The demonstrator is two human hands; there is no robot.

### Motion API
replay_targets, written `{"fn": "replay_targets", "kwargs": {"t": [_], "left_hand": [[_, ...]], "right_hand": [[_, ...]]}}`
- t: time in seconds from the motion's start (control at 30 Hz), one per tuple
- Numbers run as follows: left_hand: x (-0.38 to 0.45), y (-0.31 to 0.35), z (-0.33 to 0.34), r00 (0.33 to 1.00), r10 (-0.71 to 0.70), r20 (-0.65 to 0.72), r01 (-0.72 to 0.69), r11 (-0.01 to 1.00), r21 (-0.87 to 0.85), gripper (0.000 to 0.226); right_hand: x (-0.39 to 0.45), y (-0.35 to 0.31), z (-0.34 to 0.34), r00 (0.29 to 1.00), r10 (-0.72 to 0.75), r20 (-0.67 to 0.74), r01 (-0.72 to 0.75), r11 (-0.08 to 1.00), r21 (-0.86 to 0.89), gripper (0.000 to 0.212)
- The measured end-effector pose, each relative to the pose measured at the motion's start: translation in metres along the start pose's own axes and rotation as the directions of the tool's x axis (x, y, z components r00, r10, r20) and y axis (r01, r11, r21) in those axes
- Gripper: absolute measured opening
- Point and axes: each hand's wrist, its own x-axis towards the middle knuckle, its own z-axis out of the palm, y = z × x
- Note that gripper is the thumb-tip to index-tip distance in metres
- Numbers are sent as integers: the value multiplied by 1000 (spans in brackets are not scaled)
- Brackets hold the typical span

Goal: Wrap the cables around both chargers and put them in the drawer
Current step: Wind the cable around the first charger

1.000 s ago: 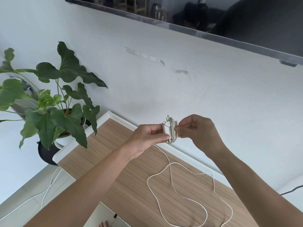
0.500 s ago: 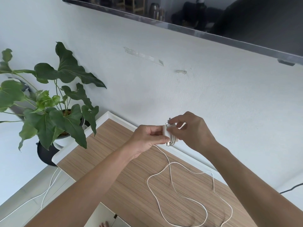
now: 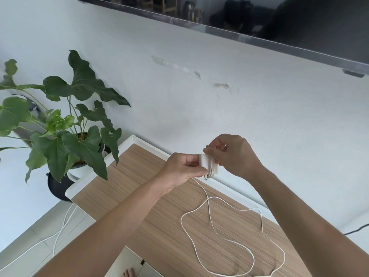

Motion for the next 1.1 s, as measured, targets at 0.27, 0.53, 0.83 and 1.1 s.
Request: {"fn": "replay_targets", "kwargs": {"t": [0.27, 0.53, 0.83, 1.1], "left_hand": [[2, -3, -6, 1000, -22, -4, 22, 999, 29, 38], [-3, -16, -7, 996, -8, -87, 9, 1000, 14, 28], [-6, -46, -27, 964, -55, -261, 66, 997, 33, 29], [-19, -93, -53, 958, -182, -222, 208, 973, 97, 25]], "right_hand": [[5, 10, 16, 996, 92, -16, -88, 979, 183, 15], [0, 16, 37, 986, 156, -60, -136, 957, 256, 14], [-2, 47, 81, 982, 133, 132, -167, 941, 296, 23], [-16, 62, 145, 925, 306, 225, -378, 804, 460, 22]]}}
